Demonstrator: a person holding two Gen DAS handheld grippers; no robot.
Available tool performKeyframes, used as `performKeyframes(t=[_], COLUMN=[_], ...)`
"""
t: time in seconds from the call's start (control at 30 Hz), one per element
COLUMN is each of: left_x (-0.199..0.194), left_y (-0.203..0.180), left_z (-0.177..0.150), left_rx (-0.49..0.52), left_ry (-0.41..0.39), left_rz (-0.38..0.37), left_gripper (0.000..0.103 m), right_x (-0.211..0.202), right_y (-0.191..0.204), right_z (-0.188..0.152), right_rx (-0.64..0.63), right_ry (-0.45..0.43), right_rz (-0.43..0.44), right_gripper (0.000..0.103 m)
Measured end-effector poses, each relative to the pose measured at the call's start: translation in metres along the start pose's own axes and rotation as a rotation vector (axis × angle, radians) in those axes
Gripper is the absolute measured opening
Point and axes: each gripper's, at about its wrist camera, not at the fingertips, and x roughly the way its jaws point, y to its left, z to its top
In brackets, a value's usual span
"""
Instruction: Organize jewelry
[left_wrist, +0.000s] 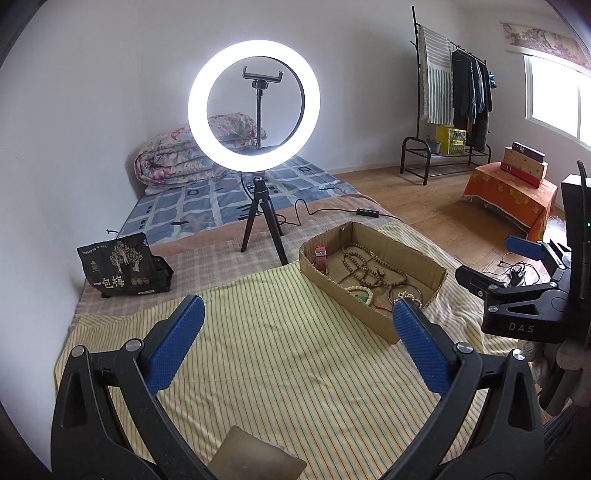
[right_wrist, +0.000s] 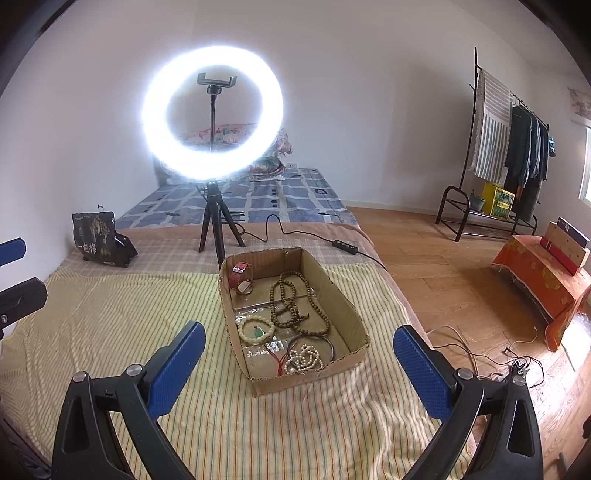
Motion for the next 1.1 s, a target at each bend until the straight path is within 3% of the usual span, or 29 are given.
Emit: performKeyframes(t=[1.1], left_x=[0.0011], left_y=[0.0006], left_z=[0.0000], left_rx=[-0.008], left_ry=[0.000], left_rz=[-0.014], left_gripper=[0.103], right_x=[0.0011], right_y=[-0.0023], right_z=[0.0002], right_rx=[0.006], right_ry=[0.010], right_rz=[-0.003], right_gripper=[0.103])
